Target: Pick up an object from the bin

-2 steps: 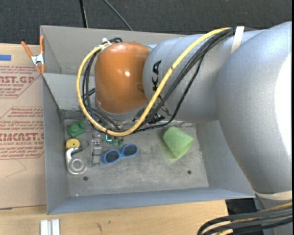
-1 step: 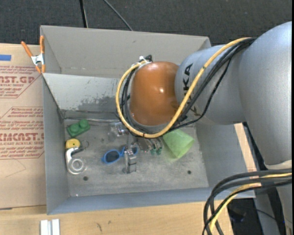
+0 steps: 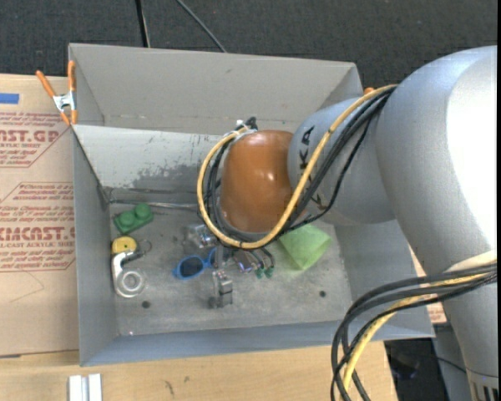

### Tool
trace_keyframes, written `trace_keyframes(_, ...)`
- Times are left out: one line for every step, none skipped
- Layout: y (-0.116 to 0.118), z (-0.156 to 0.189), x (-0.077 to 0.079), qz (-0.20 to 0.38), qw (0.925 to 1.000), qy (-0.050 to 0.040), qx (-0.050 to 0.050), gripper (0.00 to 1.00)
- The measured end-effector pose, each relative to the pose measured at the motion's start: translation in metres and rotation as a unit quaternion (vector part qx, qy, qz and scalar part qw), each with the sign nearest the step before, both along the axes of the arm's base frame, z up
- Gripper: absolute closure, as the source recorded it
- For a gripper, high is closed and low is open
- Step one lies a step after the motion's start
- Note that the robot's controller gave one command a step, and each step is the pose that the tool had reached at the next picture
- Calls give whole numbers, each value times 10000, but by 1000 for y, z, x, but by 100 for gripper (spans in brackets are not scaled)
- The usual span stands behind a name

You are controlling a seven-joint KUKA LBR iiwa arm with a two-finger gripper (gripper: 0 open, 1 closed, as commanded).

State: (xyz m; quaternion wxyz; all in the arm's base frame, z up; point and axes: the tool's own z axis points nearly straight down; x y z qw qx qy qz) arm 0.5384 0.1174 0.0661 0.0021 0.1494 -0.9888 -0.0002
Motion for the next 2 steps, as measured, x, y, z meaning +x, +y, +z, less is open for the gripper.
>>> trace_keyframes(1, 3, 1, -2, 10000, -21, 11, 100)
trace_keyframes(10, 182, 19, -83, 9999, -82, 15, 100)
